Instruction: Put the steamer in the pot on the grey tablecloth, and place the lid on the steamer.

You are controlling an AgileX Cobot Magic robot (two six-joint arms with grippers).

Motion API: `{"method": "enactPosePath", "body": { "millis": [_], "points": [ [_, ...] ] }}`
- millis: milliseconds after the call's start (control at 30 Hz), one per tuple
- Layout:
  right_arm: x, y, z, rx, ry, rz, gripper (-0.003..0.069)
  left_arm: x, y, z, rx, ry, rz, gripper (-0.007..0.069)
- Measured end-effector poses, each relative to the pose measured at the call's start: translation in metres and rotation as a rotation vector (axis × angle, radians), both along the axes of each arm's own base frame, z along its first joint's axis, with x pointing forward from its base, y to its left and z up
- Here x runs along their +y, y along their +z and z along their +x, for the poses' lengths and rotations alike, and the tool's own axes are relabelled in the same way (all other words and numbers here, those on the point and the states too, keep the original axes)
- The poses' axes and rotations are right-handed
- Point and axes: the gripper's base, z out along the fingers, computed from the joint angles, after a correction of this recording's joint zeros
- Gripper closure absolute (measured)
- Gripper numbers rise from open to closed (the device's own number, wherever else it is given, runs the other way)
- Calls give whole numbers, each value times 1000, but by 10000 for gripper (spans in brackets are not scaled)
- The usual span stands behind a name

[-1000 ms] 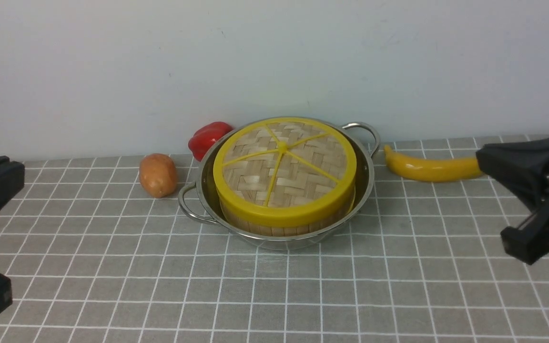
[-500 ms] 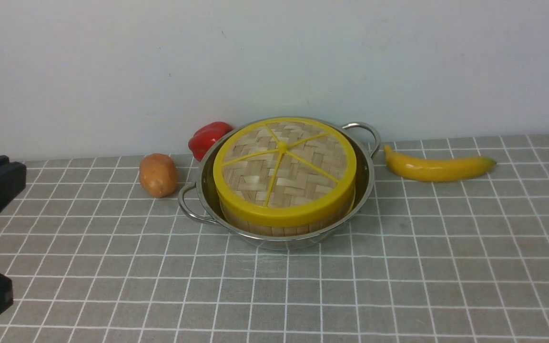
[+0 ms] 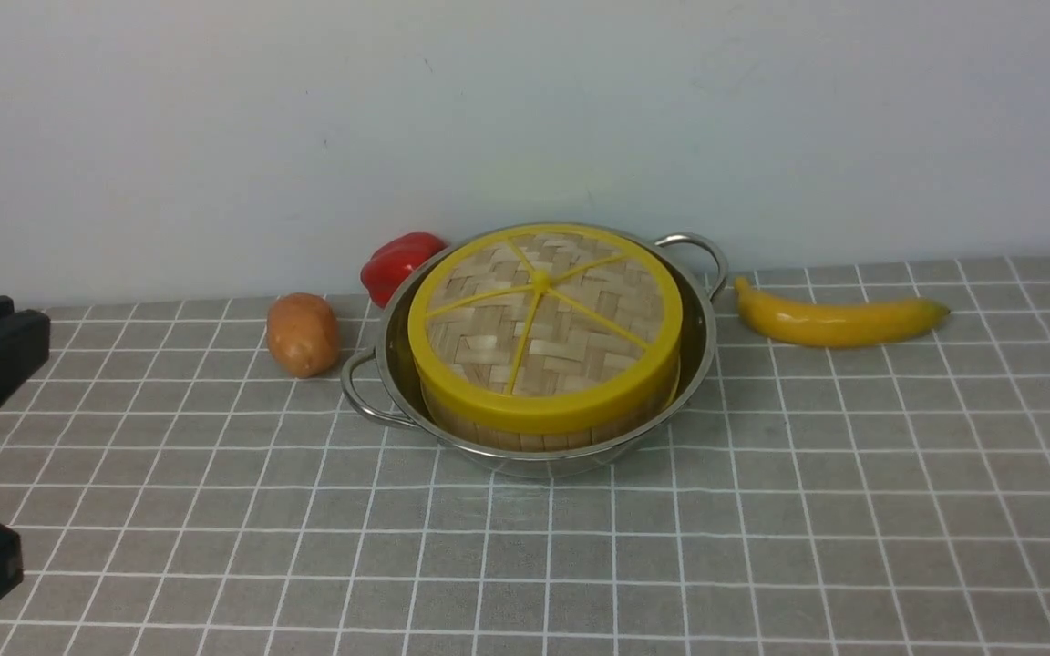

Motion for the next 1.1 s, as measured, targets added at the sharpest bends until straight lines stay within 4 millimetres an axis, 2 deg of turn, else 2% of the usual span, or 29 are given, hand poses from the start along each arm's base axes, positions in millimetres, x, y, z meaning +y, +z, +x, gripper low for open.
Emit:
{"method": "enactPosePath", "body": {
  "millis": [567, 733, 800, 833, 867, 933, 1000, 1067, 1100],
  "points": [
    [0, 0, 0, 3, 0, 7, 477, 0, 0, 0, -1, -1, 4, 519],
    [0, 0, 0, 4, 0, 7, 463, 7, -9, -7, -12, 37, 22, 507],
    [0, 0, 0, 4, 0, 7, 454, 18, -34, -14, 13, 127, 38, 507],
    [0, 0, 0, 4, 0, 7, 454, 19, -33, -15, 8, 127, 35, 507],
    [0, 0, 0, 4, 0, 7, 452, 24, -56, -19, 42, 186, 39, 501],
    [0, 0, 0, 4, 0, 7, 447, 28, -73, -25, 48, 226, 27, 498],
    [0, 0, 0, 2, 0, 7, 440, 33, -109, -33, 43, 295, -9, 497],
    [0, 0, 0, 0, 0, 7, 435, 35, -131, -38, -2, 328, -36, 497],
    [0, 0, 0, 0, 0, 7, 433, 35, -134, -39, -19, 332, -42, 497]
  ]
}}
